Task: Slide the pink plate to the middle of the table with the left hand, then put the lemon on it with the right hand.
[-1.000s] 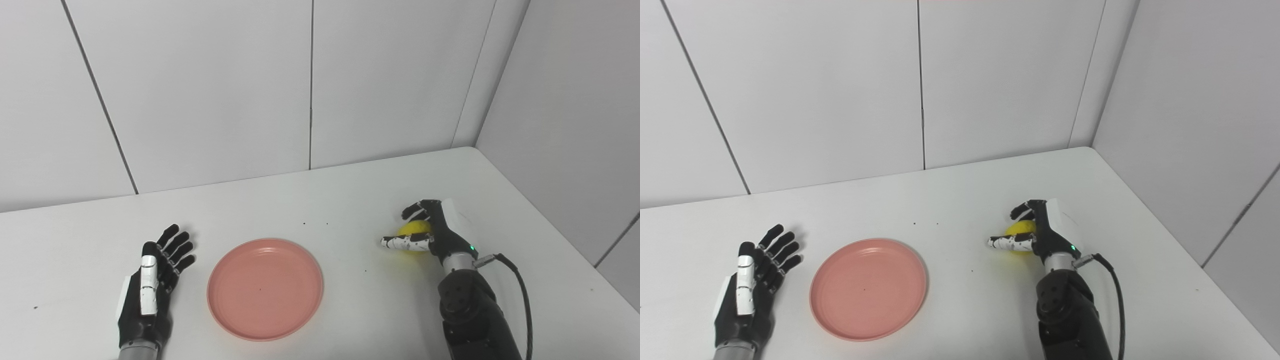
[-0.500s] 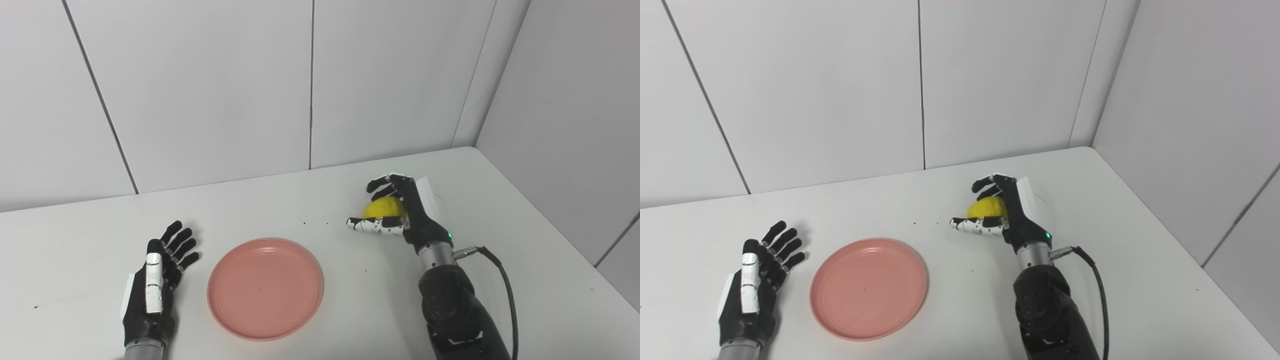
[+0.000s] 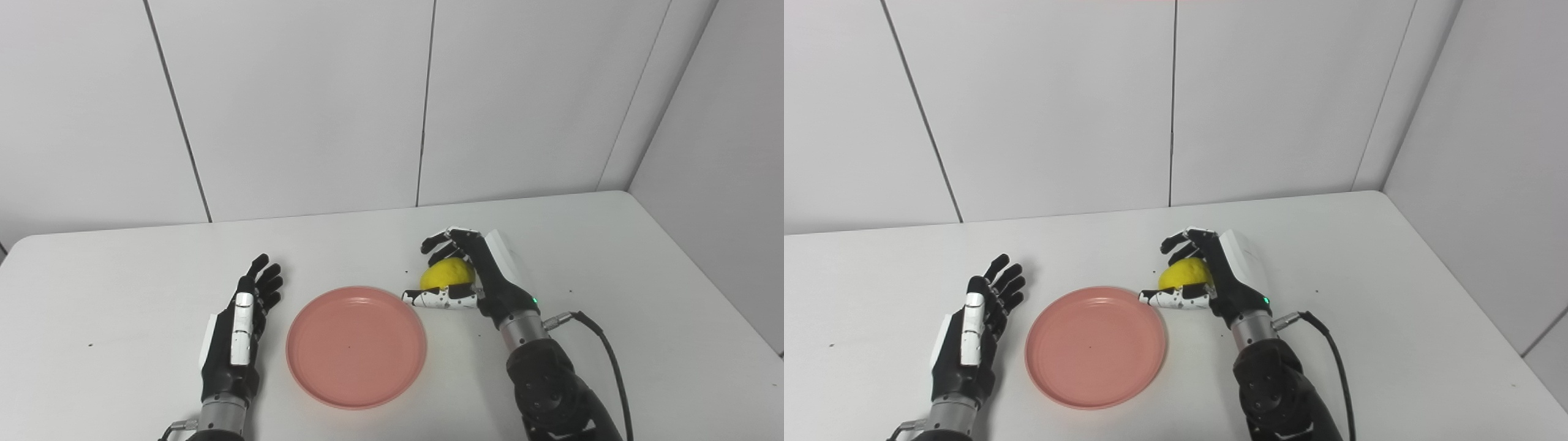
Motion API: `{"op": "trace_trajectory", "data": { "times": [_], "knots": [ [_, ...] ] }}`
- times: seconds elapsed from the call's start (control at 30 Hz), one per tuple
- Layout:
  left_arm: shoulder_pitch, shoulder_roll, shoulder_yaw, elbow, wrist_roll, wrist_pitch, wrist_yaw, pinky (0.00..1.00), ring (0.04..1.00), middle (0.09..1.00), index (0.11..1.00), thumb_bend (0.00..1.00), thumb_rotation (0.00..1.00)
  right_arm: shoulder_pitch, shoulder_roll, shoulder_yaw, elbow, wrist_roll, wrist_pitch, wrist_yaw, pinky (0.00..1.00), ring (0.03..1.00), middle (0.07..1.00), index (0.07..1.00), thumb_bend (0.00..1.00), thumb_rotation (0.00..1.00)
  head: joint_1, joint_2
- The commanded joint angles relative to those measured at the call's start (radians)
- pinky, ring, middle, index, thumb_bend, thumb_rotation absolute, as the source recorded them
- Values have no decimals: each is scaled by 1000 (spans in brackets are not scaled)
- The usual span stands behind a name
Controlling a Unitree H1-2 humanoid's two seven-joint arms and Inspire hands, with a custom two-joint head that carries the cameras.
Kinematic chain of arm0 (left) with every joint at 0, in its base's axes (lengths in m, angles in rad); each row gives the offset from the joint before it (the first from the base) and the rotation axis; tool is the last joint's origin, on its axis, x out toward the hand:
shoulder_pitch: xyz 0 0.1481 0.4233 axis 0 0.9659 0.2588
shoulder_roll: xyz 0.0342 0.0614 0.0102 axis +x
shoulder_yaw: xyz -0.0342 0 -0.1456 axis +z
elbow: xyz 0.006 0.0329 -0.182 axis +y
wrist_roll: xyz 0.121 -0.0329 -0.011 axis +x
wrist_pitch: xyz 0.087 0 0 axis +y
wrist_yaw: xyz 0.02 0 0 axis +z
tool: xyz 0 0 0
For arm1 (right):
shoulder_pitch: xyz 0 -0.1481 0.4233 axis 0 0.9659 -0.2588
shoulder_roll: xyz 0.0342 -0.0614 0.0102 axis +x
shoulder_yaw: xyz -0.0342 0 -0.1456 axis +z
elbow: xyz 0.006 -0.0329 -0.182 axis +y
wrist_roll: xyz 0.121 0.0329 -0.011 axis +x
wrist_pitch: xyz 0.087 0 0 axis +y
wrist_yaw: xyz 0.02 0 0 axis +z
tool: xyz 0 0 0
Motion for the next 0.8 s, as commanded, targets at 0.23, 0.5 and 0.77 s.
{"op": "trace_trajectory", "data": {
  "times": [0.23,0.5,0.77],
  "knots": [
    [-21,-24,-12,0,42,-48,27,964,924,910,900,617,1000,-63,30,87,125,7,-144,-22,305,377,463,548,511,0,84,-4],
    [-28,-29,-12,16,61,-60,39,978,933,919,912,619,1000,-73,48,135,206,11,-212,-24,317,384,471,548,512,0,135,-4],
    [-31,-30,-11,22,68,-54,49,970,925,915,906,642,1000,-77,54,163,292,19,-264,-24,330,392,460,545,514,0,138,-5]
  ]
}}
